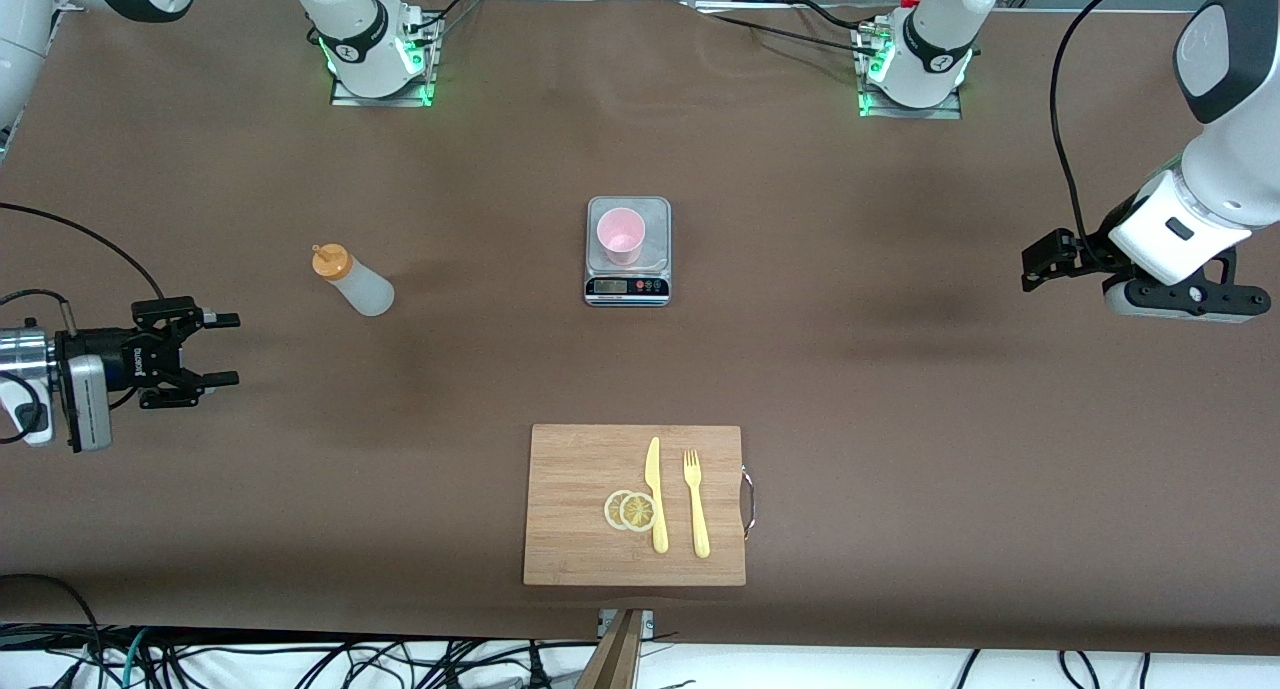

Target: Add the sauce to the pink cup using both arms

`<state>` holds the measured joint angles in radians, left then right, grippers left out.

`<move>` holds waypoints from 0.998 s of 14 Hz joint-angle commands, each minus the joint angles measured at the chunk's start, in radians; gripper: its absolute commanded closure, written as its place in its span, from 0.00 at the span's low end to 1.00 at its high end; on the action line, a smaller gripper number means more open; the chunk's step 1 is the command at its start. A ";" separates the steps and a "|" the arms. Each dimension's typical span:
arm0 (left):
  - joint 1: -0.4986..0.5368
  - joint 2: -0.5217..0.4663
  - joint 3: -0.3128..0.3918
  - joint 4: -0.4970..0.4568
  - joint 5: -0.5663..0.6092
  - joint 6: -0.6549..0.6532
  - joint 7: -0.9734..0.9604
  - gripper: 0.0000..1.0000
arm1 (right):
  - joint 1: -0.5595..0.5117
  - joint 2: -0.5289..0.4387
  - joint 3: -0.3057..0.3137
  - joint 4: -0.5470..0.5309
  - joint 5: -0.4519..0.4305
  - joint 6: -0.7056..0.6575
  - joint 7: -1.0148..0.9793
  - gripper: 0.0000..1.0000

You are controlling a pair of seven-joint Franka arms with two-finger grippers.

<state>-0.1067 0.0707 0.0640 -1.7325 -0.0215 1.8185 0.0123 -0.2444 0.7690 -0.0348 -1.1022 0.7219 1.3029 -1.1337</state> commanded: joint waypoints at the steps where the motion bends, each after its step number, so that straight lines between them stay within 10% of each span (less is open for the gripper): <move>1: 0.005 -0.006 0.002 -0.001 -0.020 -0.002 0.028 0.00 | 0.046 -0.052 -0.002 0.007 -0.070 0.010 0.130 0.00; 14: 0.008 -0.006 0.002 -0.001 -0.020 -0.002 0.028 0.00 | 0.260 -0.454 0.001 -0.318 -0.536 0.231 0.693 0.00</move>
<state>-0.1046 0.0707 0.0642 -1.7325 -0.0215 1.8185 0.0123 0.0008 0.4271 -0.0304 -1.2527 0.2535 1.4614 -0.4477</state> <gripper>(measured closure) 0.000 0.000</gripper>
